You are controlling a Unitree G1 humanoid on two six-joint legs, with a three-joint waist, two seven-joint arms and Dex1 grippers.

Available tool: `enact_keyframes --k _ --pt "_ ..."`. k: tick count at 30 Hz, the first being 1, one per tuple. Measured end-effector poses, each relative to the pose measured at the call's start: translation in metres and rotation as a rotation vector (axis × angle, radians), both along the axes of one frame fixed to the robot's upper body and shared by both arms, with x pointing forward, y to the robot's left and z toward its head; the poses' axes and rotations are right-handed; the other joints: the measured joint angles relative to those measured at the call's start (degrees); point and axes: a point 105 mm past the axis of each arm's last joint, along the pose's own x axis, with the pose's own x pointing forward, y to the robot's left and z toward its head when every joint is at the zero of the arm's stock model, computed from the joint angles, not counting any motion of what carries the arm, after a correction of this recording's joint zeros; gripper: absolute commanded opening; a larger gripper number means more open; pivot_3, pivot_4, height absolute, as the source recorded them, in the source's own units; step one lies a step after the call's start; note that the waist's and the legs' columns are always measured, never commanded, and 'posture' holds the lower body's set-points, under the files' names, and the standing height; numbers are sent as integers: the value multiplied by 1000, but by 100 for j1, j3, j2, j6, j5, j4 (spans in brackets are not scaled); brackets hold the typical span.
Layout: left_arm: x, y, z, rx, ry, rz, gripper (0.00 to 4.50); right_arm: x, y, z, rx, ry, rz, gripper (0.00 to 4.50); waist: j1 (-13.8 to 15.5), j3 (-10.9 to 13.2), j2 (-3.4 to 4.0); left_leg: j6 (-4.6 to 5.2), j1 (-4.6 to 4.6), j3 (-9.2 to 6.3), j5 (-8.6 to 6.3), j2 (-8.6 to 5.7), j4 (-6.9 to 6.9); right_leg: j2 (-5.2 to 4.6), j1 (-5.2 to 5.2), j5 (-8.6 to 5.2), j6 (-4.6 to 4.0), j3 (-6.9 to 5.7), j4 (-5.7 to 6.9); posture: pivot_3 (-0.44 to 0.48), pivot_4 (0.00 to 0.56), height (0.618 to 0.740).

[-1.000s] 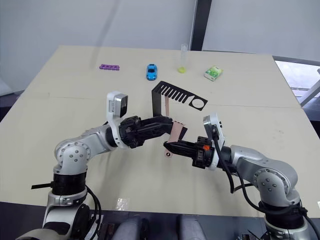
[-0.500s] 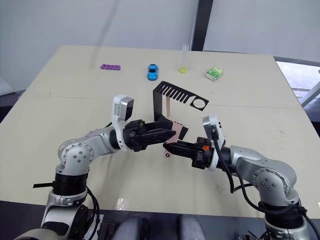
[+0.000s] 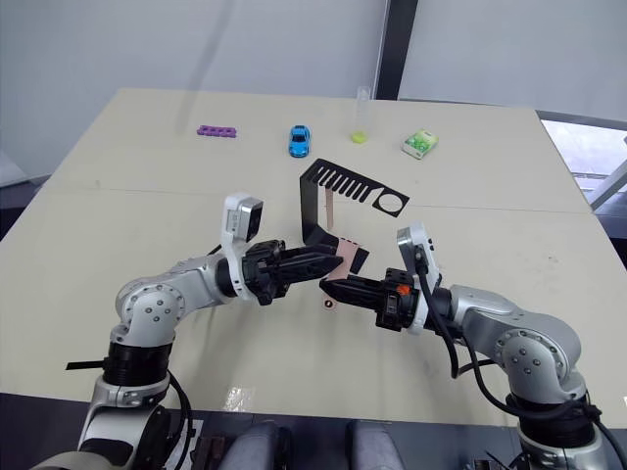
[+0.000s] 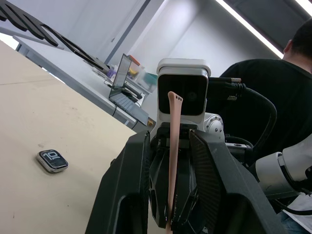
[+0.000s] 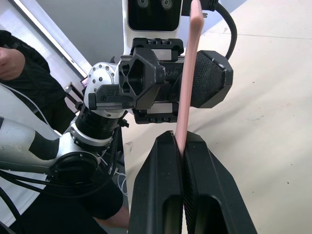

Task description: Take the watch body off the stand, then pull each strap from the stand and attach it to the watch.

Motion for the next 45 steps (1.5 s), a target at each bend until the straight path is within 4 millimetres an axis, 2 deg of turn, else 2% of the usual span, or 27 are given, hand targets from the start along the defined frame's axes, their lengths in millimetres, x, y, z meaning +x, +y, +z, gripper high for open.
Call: enact_keyframes --k 27,45 --pt "-2 -10 0 -8 6 -18 1415 0 1 1 5 0 0 0 0 0 0 0 0 0 0 0 -2 0 0 0 0 0 -28 0 150 740" --pt "0 -8 3 -21 5 -9 1415 0 1 2 11 5 2 0 1 0 0 0 -1 0 0 0 -4 0 1 0 0 0 -32 0 150 740"
